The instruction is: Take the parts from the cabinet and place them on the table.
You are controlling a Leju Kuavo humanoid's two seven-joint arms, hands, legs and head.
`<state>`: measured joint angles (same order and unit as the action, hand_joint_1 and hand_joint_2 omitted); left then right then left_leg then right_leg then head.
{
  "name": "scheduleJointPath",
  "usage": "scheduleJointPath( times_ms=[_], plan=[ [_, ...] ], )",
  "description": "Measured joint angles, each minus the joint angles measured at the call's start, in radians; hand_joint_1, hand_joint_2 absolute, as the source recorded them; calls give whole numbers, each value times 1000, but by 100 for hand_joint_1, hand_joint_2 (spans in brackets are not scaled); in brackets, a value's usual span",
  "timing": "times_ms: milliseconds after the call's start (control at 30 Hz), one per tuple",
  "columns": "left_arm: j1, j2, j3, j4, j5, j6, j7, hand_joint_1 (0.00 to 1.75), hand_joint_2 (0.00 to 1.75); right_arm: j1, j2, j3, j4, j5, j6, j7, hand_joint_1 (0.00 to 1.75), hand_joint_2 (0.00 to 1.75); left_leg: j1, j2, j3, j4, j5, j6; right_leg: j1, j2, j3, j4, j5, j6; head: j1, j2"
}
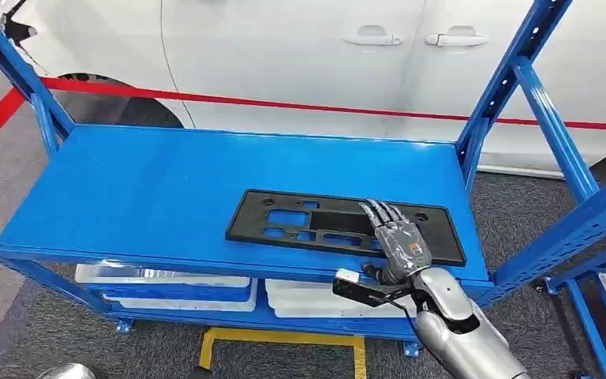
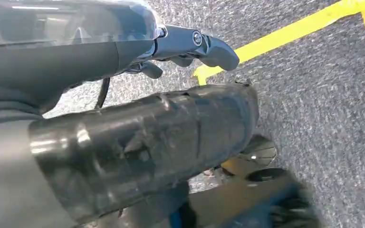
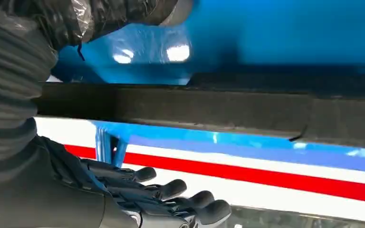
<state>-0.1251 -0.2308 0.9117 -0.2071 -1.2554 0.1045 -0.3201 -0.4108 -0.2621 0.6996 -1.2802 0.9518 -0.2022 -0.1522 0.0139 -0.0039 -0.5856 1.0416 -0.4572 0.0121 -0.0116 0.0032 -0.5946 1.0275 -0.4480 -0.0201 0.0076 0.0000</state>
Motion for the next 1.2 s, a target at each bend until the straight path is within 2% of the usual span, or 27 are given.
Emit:
scheduleJointPath(
  times_ms=[33,100,133,167,200,233,300,333,367,400,500,533,567,667,700,733,767,833,867,900,933,967,1000,1033,1067,1133,1200],
  plan=[
    [-2,1,0,0,0,0,0,0,0,0,0,-3,0,1,-4,0,0,175,-6,0,10,-17,-9,2,8,0,-5,6,-3,6,0,0],
    [0,1,0,0,0,0,0,0,0,3,0,-9,0,2,-6,0,0,175,-6,-1,5,-16,-4,8,6,0,-6,2,2,16,0,0],
    [2,1,0,0,1,0,0,0,0,4,0,-14,0,2,-7,0,12,175,-10,-2,4,-16,-3,13,3,0,-5,-2,5,23,0,0],
    [2,1,0,0,1,0,0,0,0,5,0,-18,0,3,-9,0,12,175,-4,-1,8,-28,5,23,4,1,-4,-1,3,29,0,0],
    [1,0,0,0,1,0,0,0,0,8,0,-24,-1,3,-15,0,42,175,-1,0,13,-35,10,29,-2,0,-6,11,-8,34,0,0],
    [-1,0,0,0,1,0,0,0,0,8,0,-29,-2,5,-19,-1,105,175,-1,0,13,-37,11,32,-1,-2,-20,41,-32,38,1,0],
    [-1,0,0,0,1,0,0,0,0,10,0,-42,-1,6,-24,-1,141,175,-1,0,12,-37,12,35,-4,-2,-93,195,-112,47,0,0],
    [0,0,0,0,1,0,0,0,0,14,0,-46,0,7,-24,-2,155,175,-2,0,11,-36,11,36,-4,-2,-122,254,-131,49,1,0],
    [1,0,0,0,1,0,0,0,0,18,0,-50,1,8,-25,-1,155,175,-2,0,10,-35,11,36,-5,-2,-135,278,-127,50,0,0],
    [1,0,0,0,1,0,0,0,0,22,0,-54,2,10,-27,-1,166,175,-2,0,10,-34,10,35,-5,-2,-124,254,-100,50,1,0],
    [0,0,0,0,1,1,0,0,0,23,0,-67,2,12,-32,-1,168,175,-2,-2,12,-24,2,29,-6,-2,-14,34,14,43,1,0],
    [0,0,0,0,1,1,0,0,0,23,0,-71,2,13,-33,-1,169,175,-2,-1,11,-26,1,25,-4,-3,-2,7,-12,37,0,0],
    [-2,0,0,0,1,1,0,0,0,23,0,-72,1,14,-36,-2,169,175,-7,-1,7,-20,0,19,5,-2,-1,-4,-1,33,0,0],
    [-1,0,0,0,1,2,0,0,0,27,0,-79,1,15,-39,-2,175,175,-4,-2,11,-31,4,4,8,0,-4,1,-2,19,0,0],
    [-2,0,0,0,1,2,0,0,0,28,0,-80,1,16,-41,-2,171,175,-8,-1,8,-27,-2,-2,-4,-1,2,-10,4,9,0,0],
    [-2,0,0,0,1,2,0,0,0,26,0,-82,1,18,-43,-2,173,175,-5,-1,2,-5,-20,-6,-3,-3,4,-13,6,5,0,0],
    [-2,0,0,0,1,2,0,0,0,25,1,-84,1,19,-43,-2,175,175,-5,-1,-22,49,-56,-8,-2,-4,4,-13,5,-3,-2,0],
    [-1,0,0,0,1,2,0,0,0,29,1,-85,1,20,-43,-3,175,175,-3,-1,-98,211,-129,-11,1,-7,3,-12,4,-6,-1,0],
    [0,0,0,0,1,2,0,0,0,30,1,-85,2,20,-43,-3,175,175,-3,-1,-126,268,-144,-12,2,-7,2,-10,4,-6,-1,0],
    [2,0,0,0,1,2,1,0,0,30,1,-87,2,21,-43,-3,175,175,-3,-1,-134,281,-132,-11,3,-7,1,-8,3,-8,-1,0],
    [3,0,0,0,1,2,2,0,0,31,1,-88,2,21,-44,-3,175,175,-3,-1,-118,246,-102,-9,3,-7,1,-6,2,-8,-1,0],
    [2,0,0,0,1,2,2,0,0,31,1,-90,2,21,-45,-5,175,175,-3,-1,-85,176,-60,-5,4,-6,2,-4,0,-8,-1,0],
    [1,0,0,0,1,4,2,0,0,31,2,-92,2,23,-47,-6,175,175,-3,-1,-41,87,-17,1,4,-5,3,-2,-1,-6,-1,0],
    [0,0,0,0,1,5,2,0,0,32,2,-95,2,23,-49,-7,175,175,-4,-1,-2,0,4,8,4,-5,4,-1,-2,-3,-1,0],
    [-3,1,0,0,1,5,2,0,0,32,2,-96,1,24,-56,-12,175,175,-10,0,7,-17,-6,7,12,-4,-1,3,-4,1,-1,0],
    [-2,1,-1,0,1,6,3,0,0,39,2,-102,0,37,-75,-19,175,175,-10,-2,2,-17,-1,12,9,-4,-3,2,0,11,0,0],
    [0,1,-1,0,0,7,4,0,0,50,2,-102,-11,75,-107,-24,175,175,-8,-1,6,-29,7,25,8,-3,-1,-1,1,25,-1,0]
  ],
)
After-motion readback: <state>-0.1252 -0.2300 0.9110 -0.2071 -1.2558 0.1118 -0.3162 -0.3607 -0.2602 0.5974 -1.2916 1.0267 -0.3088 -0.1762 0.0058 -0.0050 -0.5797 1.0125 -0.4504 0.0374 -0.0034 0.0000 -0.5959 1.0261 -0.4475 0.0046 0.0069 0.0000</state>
